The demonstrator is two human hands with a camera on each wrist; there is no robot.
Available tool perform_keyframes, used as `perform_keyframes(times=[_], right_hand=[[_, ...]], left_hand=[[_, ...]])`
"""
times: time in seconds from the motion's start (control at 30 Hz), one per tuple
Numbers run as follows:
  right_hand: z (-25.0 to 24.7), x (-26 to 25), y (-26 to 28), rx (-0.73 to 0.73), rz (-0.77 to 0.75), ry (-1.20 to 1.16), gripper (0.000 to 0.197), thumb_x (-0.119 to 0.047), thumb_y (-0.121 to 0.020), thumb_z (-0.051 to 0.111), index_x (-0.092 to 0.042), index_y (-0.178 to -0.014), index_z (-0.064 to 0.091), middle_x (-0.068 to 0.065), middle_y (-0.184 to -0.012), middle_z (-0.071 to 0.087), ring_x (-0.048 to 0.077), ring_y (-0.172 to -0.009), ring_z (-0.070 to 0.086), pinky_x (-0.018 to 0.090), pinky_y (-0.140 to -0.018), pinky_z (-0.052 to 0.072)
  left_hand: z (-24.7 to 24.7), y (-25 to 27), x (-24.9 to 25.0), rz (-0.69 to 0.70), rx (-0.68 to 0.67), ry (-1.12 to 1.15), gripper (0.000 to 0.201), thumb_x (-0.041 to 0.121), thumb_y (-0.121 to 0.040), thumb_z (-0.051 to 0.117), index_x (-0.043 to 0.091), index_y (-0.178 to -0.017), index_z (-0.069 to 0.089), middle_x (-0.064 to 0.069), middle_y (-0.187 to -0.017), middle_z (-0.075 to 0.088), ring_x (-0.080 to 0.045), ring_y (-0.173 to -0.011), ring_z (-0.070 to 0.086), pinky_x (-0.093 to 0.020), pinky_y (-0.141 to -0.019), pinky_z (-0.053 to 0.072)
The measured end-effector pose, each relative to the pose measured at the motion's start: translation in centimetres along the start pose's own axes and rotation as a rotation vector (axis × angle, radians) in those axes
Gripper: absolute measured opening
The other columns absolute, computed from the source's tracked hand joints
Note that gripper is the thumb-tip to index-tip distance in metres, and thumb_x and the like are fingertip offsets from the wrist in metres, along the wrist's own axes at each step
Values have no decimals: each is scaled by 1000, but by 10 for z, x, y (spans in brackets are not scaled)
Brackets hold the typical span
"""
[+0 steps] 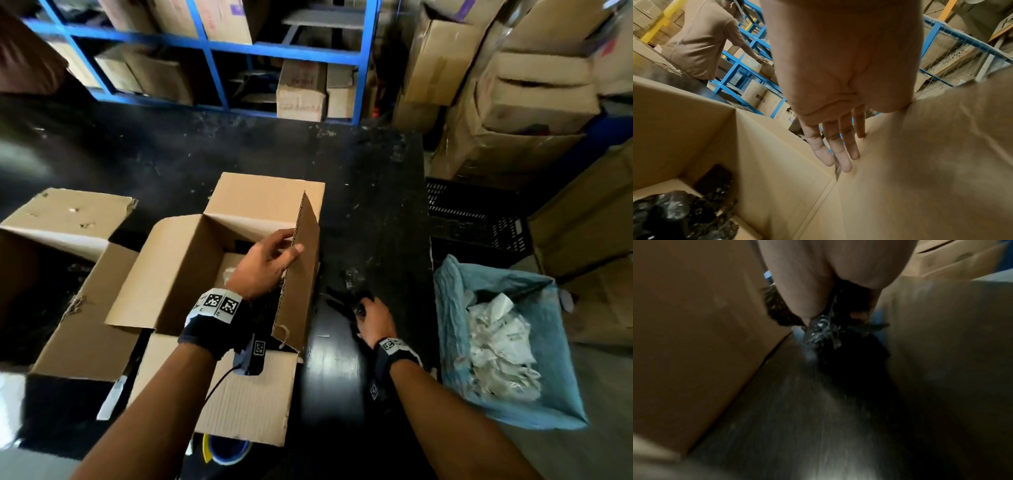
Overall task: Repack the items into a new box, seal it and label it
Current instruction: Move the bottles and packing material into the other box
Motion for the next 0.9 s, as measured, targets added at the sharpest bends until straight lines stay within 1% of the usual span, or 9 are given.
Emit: perform_keyframes(times=[0.1, 0.2, 0.33, 0.43, 0.53, 0.63, 0.73, 0.83, 0.9], right_hand=[[-57, 2, -3, 141, -8, -107, 17, -14, -90, 65, -12, -105, 71, 19, -107, 69, 39, -100, 67, 39, -84, 53], [-139, -10, -2, 334, -75, -159, 20, -12, -87, 70, -14, -107, 73, 16, -103, 74, 36, -96, 70, 34, -81, 53], [-242, -49, 8, 553, -190, -238, 17, -20, -92, 70, -10, -105, 73, 18, -99, 75, 36, -92, 70, 37, -77, 52], [-273, -86, 10, 598, -246, -267, 29, -35, -93, 65, -11, -108, 71, 18, -102, 74, 37, -98, 68, 41, -81, 55], [-252, -141, 14, 527, -352, -279, 35, -38, -93, 63, -11, -113, 71, 17, -110, 74, 36, -104, 68, 43, -89, 55], [-197, -195, 22, 347, -425, -284, 30, -34, -95, 65, -12, -114, 72, 16, -113, 74, 34, -106, 68, 37, -86, 54], [-136, -233, 36, 125, -501, -255, 32, -38, -98, 61, -13, -116, 69, 16, -115, 72, 33, -105, 67, 31, -79, 48], [-80, -247, 41, -152, -494, -102, 48, -51, -98, 55, -19, -133, 57, 15, -125, 67, 32, -111, 63, 34, -89, 51], [-59, -246, 41, -259, -471, 1, 68, -64, -91, 56, -24, -145, 45, 10, -136, 61, 30, -120, 60, 35, -98, 49]], left_hand=[[14, 1, 7, 24, 43, -75, 47, 61, -91, 53, 32, -129, 54, 2, -115, 69, -8, -103, 67, -39, -95, 55], [47, 9, 16, 46, 17, -143, 60, 72, -88, 44, 33, -133, 49, -5, -119, 68, -18, -104, 67, -41, -99, 51], [93, 34, 6, 91, -127, -435, 60, 50, -97, 51, 16, -146, 39, -13, -149, 44, -28, -136, 43, -36, -113, 32], [109, 57, -26, 77, -275, -666, 66, 49, -94, 56, 12, -146, 38, -7, -161, 24, -27, -148, 24, -44, -116, 30], [108, 82, -53, 68, -347, -799, 70, 42, -92, 59, 17, -151, 29, 1, -165, 10, -28, -147, 25, -53, -110, 39], [99, 108, -64, 100, -331, -799, 75, 39, -93, 59, 22, -155, 21, 6, -166, 7, -28, -148, 24, -50, -110, 40], [76, 133, -63, 107, -268, -741, 65, 34, -95, 59, 18, -152, 33, -4, -160, 31, -29, -144, 34, -40, -111, 37], [53, 157, -62, 124, -252, -681, 52, 32, -96, 58, 15, -143, 47, -9, -150, 47, -27, -137, 43, -34, -111, 34], [34, 162, -63, 117, -271, -644, 46, 34, -96, 58, 14, -137, 54, -8, -144, 53, -26, -130, 50, -33, -106, 39]])
Point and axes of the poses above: each hand's wrist, its own y-axis away from the middle knuckle, its own z-axis out of the palm, x = y × z, the point moved 7 cm from there along -y, towards the middle knuckle
